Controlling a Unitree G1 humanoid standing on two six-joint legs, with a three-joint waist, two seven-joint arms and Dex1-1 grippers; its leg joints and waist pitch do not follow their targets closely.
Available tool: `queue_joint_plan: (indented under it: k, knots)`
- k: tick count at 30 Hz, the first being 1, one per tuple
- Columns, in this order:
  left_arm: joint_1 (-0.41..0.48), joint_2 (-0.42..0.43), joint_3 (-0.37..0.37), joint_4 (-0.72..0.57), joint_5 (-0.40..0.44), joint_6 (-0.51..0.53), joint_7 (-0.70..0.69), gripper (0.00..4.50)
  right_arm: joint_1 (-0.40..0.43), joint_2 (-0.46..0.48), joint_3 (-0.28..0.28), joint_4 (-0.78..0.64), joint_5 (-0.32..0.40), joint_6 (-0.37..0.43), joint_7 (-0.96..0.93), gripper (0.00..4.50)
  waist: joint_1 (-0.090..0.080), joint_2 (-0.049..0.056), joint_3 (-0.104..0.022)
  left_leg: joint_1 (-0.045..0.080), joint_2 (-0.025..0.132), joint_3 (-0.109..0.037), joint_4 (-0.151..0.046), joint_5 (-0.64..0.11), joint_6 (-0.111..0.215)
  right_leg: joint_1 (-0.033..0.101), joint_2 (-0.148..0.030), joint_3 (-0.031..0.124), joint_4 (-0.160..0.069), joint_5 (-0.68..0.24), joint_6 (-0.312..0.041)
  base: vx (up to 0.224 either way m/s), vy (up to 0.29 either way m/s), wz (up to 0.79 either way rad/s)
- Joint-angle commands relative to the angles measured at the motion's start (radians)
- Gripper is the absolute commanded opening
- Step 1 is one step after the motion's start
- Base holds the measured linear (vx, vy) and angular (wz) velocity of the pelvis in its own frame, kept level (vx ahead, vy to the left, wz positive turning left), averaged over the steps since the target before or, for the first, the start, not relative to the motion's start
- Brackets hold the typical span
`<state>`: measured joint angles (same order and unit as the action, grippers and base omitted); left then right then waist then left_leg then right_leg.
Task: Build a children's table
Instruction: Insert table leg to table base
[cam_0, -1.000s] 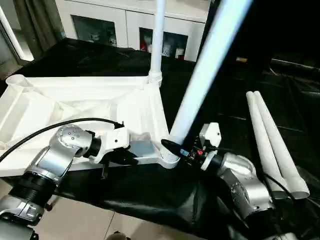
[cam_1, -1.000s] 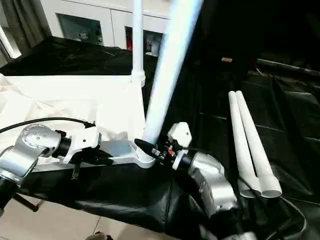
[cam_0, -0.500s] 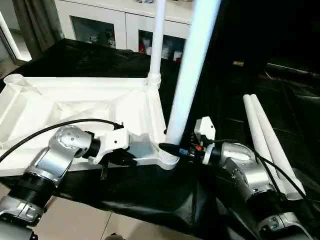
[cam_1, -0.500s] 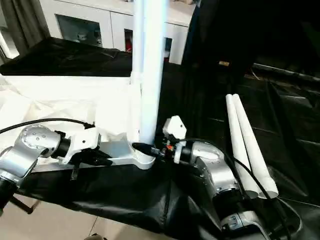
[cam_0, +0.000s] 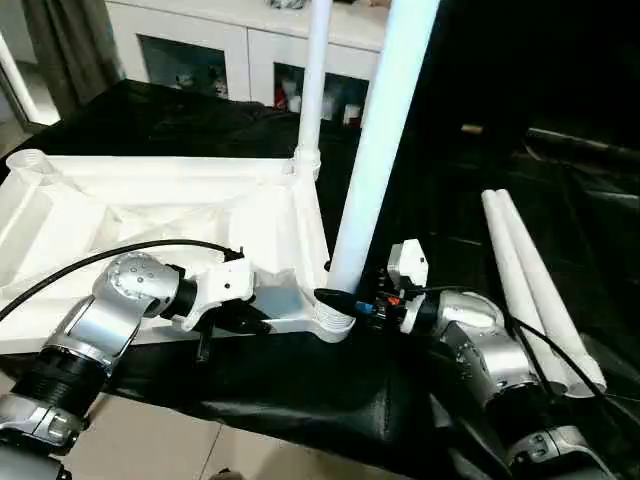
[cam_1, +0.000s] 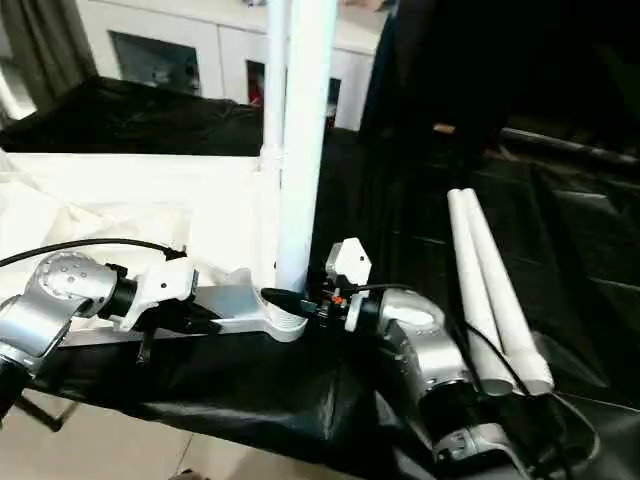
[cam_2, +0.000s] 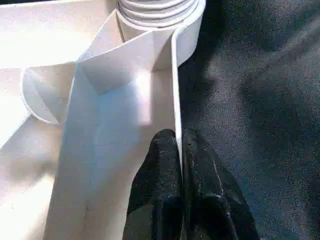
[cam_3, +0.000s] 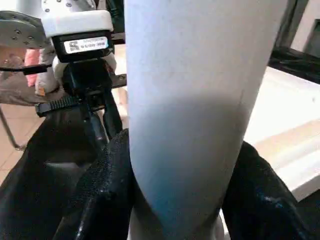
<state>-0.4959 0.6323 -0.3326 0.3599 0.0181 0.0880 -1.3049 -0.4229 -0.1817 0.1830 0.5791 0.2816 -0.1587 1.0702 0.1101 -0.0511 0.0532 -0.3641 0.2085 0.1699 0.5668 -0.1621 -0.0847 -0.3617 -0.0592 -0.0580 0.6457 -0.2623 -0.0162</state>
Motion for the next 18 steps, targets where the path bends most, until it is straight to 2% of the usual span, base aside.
queue_joint_plan:
  k: [1,5,7,8,9,10,11,12,14,15,16,17,18]
  knots:
    - [-0.028,-0.010,0.007,-0.053,-0.041,-0.040,-0.048,0.00,0.069,-0.033,0.028,0.161,-0.109,0.068,-0.068,1.88,0.000,0.029,-0.035,0.018,0.034,-0.013,-0.081,-0.322,-0.019,0.019,-0.084,0.053,-0.096,-0.137,-0.202,0.000,0.000,0.00]
    - [-0.033,-0.012,0.007,-0.045,-0.039,-0.039,-0.045,0.00,0.060,-0.030,0.029,0.187,-0.136,0.051,-0.129,1.88,0.000,0.029,-0.034,0.019,0.034,-0.013,-0.081,-0.318,-0.016,0.016,-0.083,0.055,-0.096,-0.127,-0.200,0.000,0.000,0.00]
    - [-0.036,-0.016,0.008,-0.040,-0.037,-0.036,-0.038,0.00,0.050,-0.027,0.029,0.206,-0.151,0.051,-0.168,1.88,-0.002,0.028,-0.031,0.017,0.032,-0.013,-0.083,-0.334,-0.020,0.016,-0.084,0.056,-0.099,-0.167,-0.196,0.000,0.000,0.00]
    - [-0.046,-0.026,0.009,-0.021,-0.022,-0.035,-0.008,0.00,0.035,-0.018,0.026,0.238,-0.178,0.062,-0.260,1.88,-0.005,0.027,-0.025,0.017,0.031,-0.016,-0.089,-0.359,-0.034,0.015,-0.086,0.056,-0.106,-0.246,-0.178,0.000,0.000,0.00]
    - [-0.048,-0.027,0.009,-0.018,-0.020,-0.036,-0.003,0.00,0.034,-0.017,0.026,0.242,-0.181,0.065,-0.273,1.88,-0.006,0.027,-0.023,0.019,0.031,-0.017,-0.090,-0.371,-0.039,0.013,-0.087,0.056,-0.109,-0.283,-0.171,0.000,0.000,0.00]
    - [-0.060,-0.040,0.013,0.008,0.000,-0.028,0.042,0.00,0.028,-0.008,0.019,0.254,-0.191,0.086,-0.337,1.88,-0.006,0.026,-0.023,0.023,0.032,-0.019,-0.090,-0.396,-0.045,0.010,-0.091,0.058,-0.114,-0.339,-0.157,0.000,0.000,0.00]
    - [-0.075,-0.058,0.019,0.040,0.020,-0.012,0.094,0.00,0.021,0.006,0.008,0.266,-0.193,0.113,-0.400,1.88,-0.007,0.026,-0.021,0.023,0.032,-0.019,-0.092,-0.399,-0.050,0.008,-0.090,0.059,-0.117,-0.357,-0.151,0.000,0.000,0.00]
    - [-0.081,-0.065,0.021,0.052,0.026,-0.004,0.113,0.00,0.019,0.011,0.002,0.271,-0.191,0.124,-0.423,1.88,-0.007,0.024,-0.022,0.031,0.032,-0.020,-0.092,-0.411,-0.055,0.004,-0.092,0.061,-0.120,-0.382,-0.144,0.000,0.000,0.00]
    - [-0.102,-0.089,0.028,0.091,0.045,0.013,0.176,0.00,0.007,0.032,-0.020,0.289,-0.185,0.153,-0.505,1.88,-0.006,0.025,-0.022,0.037,0.032,-0.020,-0.090,-0.426,-0.055,-0.005,-0.094,0.065,-0.127,-0.417,-0.133,0.000,0.000,0.00]
    - [-0.115,-0.103,0.028,0.112,0.059,0.021,0.213,0.00,-0.003,0.045,-0.034,0.303,-0.178,0.166,-0.550,1.88,-0.005,0.025,-0.022,0.034,0.032,-0.021,-0.090,-0.427,-0.055,-0.004,-0.094,0.064,-0.125,-0.415,-0.131,0.000,0.000,0.00]
    - [-0.138,-0.135,0.027,0.148,0.085,0.053,0.287,0.00,-0.027,0.069,-0.046,0.334,-0.180,0.171,-0.640,1.88,-0.008,0.019,-0.019,0.034,0.032,-0.019,-0.093,-0.424,-0.057,-0.007,-0.090,0.064,-0.126,-0.410,-0.129,0.000,0.000,0.00]
    - [-0.160,-0.173,0.032,0.178,0.101,0.091,0.361,0.00,-0.052,0.092,-0.060,0.368,-0.173,0.177,-0.709,1.88,-0.007,0.023,-0.019,0.037,0.032,-0.020,-0.092,-0.428,-0.060,-0.010,-0.091,0.064,-0.125,-0.415,-0.130,0.000,0.000,0.00]
    - [-0.160,-0.173,0.032,0.178,0.101,0.091,0.361,0.00,-0.052,0.092,-0.060,0.368,-0.173,0.177,-0.709,1.88,-0.008,0.022,-0.020,0.037,0.033,-0.020,-0.092,-0.432,-0.064,-0.011,-0.092,0.064,-0.125,-0.414,-0.131,0.000,0.000,0.00]
